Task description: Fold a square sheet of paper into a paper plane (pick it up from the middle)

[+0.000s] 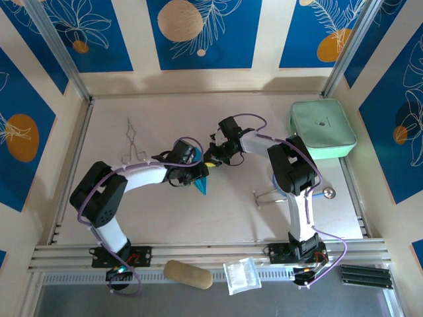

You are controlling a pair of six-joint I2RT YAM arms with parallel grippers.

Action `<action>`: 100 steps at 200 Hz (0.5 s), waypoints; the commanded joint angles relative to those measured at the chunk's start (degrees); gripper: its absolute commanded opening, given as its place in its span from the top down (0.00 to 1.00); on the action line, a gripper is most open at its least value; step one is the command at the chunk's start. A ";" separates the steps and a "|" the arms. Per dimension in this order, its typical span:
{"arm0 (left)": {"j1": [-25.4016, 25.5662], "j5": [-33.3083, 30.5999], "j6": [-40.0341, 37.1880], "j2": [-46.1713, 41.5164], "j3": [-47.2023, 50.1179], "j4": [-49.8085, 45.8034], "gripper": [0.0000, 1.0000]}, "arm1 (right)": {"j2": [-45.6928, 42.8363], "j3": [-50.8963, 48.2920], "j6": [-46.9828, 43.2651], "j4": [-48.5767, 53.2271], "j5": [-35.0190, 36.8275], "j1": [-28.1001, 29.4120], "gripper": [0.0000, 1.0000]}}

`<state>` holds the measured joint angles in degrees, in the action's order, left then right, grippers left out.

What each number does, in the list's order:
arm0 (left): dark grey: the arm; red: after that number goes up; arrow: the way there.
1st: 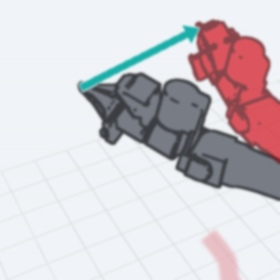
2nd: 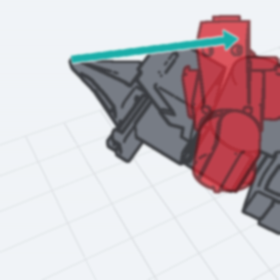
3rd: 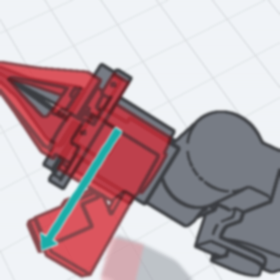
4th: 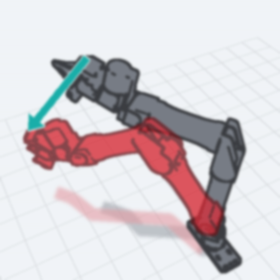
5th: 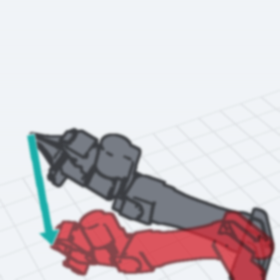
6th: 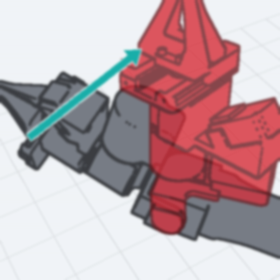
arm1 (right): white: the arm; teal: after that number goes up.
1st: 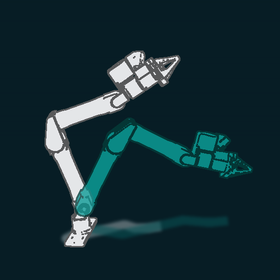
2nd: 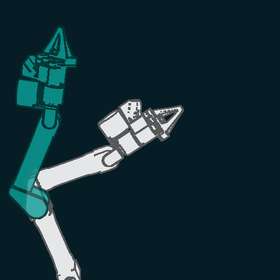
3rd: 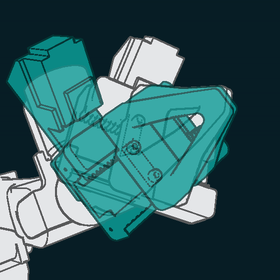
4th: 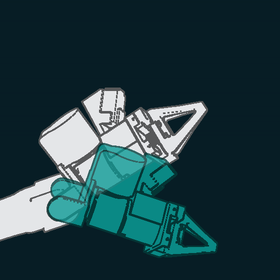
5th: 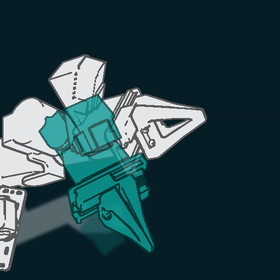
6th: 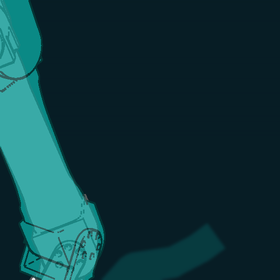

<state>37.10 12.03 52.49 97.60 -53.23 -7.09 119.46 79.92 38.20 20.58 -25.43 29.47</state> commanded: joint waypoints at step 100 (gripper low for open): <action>0.76 -4.00 -0.28 0.86 -2.83 -6.13 0.59 | -1.83 1.47 -0.20 2.89 0.99 0.50 0.92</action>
<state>37.32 10.24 52.03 98.13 -54.61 -10.37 119.46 79.94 38.17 21.93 -24.16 29.58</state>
